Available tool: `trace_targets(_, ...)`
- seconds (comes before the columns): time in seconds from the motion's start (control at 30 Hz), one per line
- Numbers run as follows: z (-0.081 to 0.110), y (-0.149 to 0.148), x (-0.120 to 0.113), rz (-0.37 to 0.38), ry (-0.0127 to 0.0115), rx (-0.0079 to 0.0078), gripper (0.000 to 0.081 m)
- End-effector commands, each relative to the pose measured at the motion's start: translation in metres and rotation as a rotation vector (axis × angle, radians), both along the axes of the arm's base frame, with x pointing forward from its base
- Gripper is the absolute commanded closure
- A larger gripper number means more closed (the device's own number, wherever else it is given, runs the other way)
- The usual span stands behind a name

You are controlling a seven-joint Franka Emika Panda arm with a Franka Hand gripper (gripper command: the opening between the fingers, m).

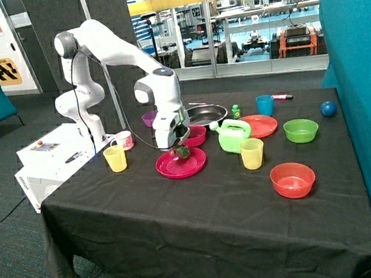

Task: Serve the vegetables in different plates

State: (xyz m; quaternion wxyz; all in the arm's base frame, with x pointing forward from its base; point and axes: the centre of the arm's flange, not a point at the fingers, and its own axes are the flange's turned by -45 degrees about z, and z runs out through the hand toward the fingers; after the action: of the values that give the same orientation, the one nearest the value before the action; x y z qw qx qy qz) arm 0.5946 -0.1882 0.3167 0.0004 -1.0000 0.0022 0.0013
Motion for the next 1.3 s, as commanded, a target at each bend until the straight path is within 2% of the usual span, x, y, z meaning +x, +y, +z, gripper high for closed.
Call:
trace_targets(0.0, 0.016, -0.008, -0.005, 0.004, -0.0025, -0.0007, 0.0000)
trace_targets(0.43, 0.048, -0.003, -0.009, 0.052, -0.0025, -0.0007, 0.0020)
trace_targets(0.83, 0.055, 0.014, -0.019, 0.108, -0.0026, -0.0006, 0.0016)
trace_targets(1.27, 0.062, 0.017, -0.015, 0.134, -0.0026, -0.0006, 0.0029)
